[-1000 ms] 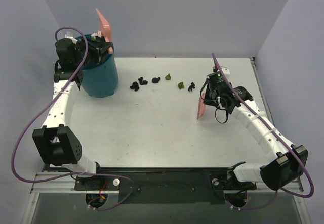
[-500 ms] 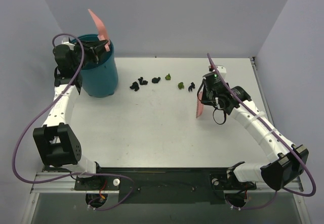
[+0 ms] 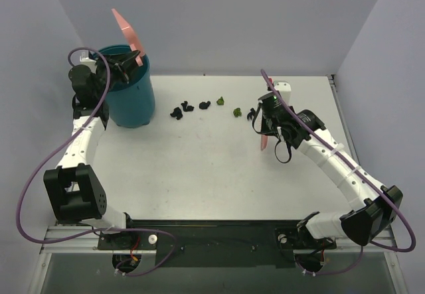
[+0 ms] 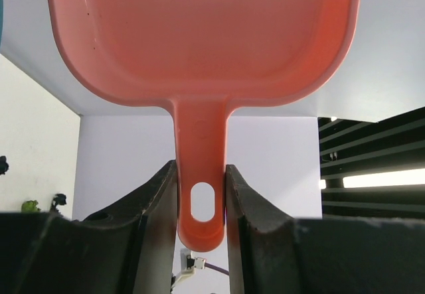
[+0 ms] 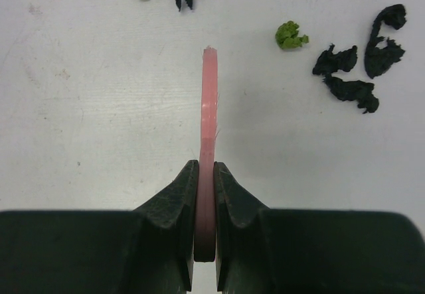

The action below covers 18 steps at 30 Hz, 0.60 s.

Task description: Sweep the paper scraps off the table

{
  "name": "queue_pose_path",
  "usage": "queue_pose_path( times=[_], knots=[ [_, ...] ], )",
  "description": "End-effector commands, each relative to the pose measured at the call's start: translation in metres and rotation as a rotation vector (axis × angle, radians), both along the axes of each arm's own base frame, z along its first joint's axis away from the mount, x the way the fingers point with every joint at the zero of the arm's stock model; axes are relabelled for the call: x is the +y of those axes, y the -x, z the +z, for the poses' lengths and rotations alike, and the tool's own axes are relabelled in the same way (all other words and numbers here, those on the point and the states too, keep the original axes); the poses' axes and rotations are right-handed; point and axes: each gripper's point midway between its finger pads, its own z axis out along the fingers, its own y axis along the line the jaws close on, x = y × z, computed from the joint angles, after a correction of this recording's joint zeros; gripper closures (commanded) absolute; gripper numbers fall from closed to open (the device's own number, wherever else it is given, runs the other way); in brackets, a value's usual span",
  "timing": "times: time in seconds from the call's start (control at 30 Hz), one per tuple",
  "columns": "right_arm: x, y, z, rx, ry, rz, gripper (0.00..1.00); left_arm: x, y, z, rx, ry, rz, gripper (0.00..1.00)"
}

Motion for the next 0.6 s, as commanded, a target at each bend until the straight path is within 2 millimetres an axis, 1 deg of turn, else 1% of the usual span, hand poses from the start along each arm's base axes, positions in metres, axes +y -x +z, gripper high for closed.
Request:
queue_pose_path(
  times=[0.0,0.03,0.07,0.1,0.13,0.17,0.2,0.23,0.27,0.3,0.33,0.37,0.4,0.43,0.47,0.5,0.53,0.57],
  knots=[
    [-0.029,-0.008,0.023,-0.067,0.131,-0.095,1.0,-0.008,0.023,0.045,-0.151,-0.113,-0.028,1.0],
    [-0.036,-0.009,0.028,-0.077,0.156,-0.12,1.0,-0.013,0.026,0.046,-0.173,-0.169,-0.034,1.0],
    [-0.047,-0.01,0.033,-0.096,0.198,-0.157,1.0,-0.016,0.027,0.042,-0.144,-0.191,-0.044,1.0],
    [-0.057,-0.011,0.036,-0.105,0.229,-0.191,1.0,-0.022,0.031,0.041,-0.167,-0.243,-0.05,1.0],
    [-0.068,-0.011,0.041,-0.124,0.268,-0.23,1.0,-0.024,0.032,0.035,-0.158,-0.29,-0.051,1.0],
    [-0.077,-0.012,0.04,-0.115,0.294,-0.228,1.0,-0.034,0.038,0.037,-0.169,-0.317,-0.071,1.0],
    [-0.081,-0.013,0.04,-0.114,0.306,-0.228,1.0,-0.039,0.04,0.027,-0.153,-0.366,-0.078,1.0],
    [-0.095,-0.012,0.039,-0.101,0.33,-0.253,1.0,-0.053,0.047,0.025,-0.158,-0.388,-0.107,1.0],
    [-0.102,-0.011,0.039,-0.1,0.34,-0.261,1.0,-0.058,0.049,0.015,-0.15,-0.444,-0.113,1.0],
    [-0.115,-0.012,0.038,-0.1,0.363,-0.282,1.0,-0.08,0.059,0.002,-0.104,-0.465,-0.172,1.0],
    [-0.123,-0.012,0.037,-0.107,0.377,-0.304,1.0,-0.085,0.059,-0.007,-0.105,-0.528,-0.168,1.0],
    [-0.139,-0.01,0.042,-0.114,0.398,-0.351,1.0,-0.106,0.071,-0.017,-0.085,-0.554,-0.224,1.0],
    [-0.156,-0.01,0.042,-0.115,0.411,-0.406,1.0,-0.125,0.079,-0.027,-0.092,-0.614,-0.257,1.0],
    [-0.161,-0.011,0.041,-0.111,0.42,-0.407,1.0,-0.13,0.083,-0.041,-0.074,-0.666,-0.274,1.0],
    [-0.173,-0.017,0.037,-0.104,0.418,-0.417,1.0,-0.15,0.094,-0.052,-0.076,-0.692,-0.33,1.0],
    [-0.178,-0.021,0.033,-0.096,0.414,-0.426,1.0,-0.153,0.098,-0.067,-0.043,-0.736,-0.349,1.0],
    [-0.187,-0.028,0.029,-0.085,0.408,-0.437,1.0,-0.167,0.11,-0.076,-0.046,-0.763,-0.395,1.0],
    [-0.191,-0.033,0.028,-0.084,0.407,-0.445,1.0,-0.171,0.116,-0.091,-0.03,-0.817,-0.422,1.0]
  ],
)
